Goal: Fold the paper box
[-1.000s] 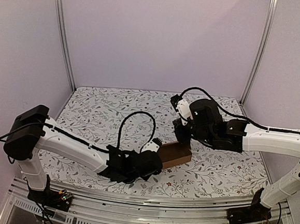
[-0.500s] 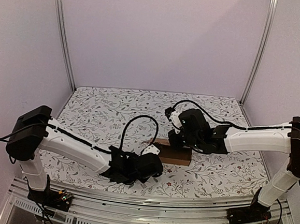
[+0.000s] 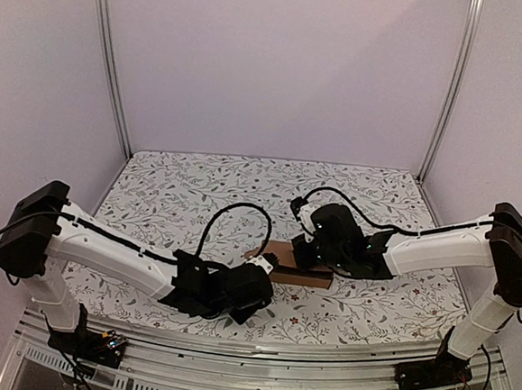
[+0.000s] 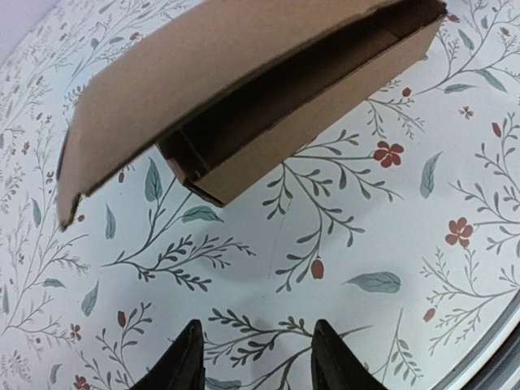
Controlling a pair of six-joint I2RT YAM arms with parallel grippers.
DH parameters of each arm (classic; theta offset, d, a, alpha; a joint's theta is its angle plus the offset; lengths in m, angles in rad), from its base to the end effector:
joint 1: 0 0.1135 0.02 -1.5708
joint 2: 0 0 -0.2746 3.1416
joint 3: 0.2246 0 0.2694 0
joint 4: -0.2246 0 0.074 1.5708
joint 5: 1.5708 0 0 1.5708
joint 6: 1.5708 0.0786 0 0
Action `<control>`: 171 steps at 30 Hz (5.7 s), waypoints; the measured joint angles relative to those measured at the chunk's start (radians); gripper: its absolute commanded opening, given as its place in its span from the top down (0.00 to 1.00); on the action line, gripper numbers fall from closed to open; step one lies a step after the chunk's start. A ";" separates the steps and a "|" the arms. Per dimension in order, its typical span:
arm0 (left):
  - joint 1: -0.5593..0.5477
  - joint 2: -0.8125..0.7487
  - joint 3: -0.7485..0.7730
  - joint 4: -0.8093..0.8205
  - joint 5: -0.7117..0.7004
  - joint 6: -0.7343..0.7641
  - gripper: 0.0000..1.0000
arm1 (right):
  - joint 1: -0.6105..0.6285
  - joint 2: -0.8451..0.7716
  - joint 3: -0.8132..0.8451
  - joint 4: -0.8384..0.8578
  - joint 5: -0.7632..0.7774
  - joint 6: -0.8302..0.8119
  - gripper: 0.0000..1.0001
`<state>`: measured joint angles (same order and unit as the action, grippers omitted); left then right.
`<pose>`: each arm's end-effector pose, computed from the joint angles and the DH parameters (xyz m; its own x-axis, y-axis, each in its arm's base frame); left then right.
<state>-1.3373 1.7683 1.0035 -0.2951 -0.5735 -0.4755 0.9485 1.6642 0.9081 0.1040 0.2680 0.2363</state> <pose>0.1279 -0.3534 0.1221 -0.5254 0.5474 -0.6514 0.5796 0.7907 0.1969 0.2483 0.3104 0.1595 -0.4986 -0.3078 -0.8103 -0.5597 0.8282 0.0298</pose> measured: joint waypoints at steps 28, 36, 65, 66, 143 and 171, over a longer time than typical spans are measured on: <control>0.089 -0.388 -0.031 -0.055 0.172 0.079 0.51 | 0.000 0.006 -0.098 0.149 -0.018 0.077 1.00; 0.237 -0.390 -0.059 -0.009 0.236 0.016 0.51 | 0.000 -0.045 -0.105 0.082 -0.018 0.076 1.00; 0.459 0.010 -0.049 0.384 0.881 -0.186 0.64 | 0.000 -0.134 -0.111 -0.037 -0.019 0.074 1.00; 0.459 0.018 -0.048 0.386 0.885 -0.190 0.64 | 0.000 -0.134 -0.111 -0.037 -0.019 0.074 1.00; 0.454 0.121 0.098 0.223 0.885 -0.182 0.70 | -0.327 -0.708 -0.571 -0.191 -0.309 0.356 0.71; 0.421 0.158 0.138 0.234 0.937 -0.179 0.70 | -0.334 -0.477 -0.576 0.011 -0.428 0.410 0.75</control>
<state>-0.9165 1.9259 1.1419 -0.0612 0.3630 -0.6540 0.6147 1.1873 0.3317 0.1146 -0.1596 0.6464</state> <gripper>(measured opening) 0.300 0.256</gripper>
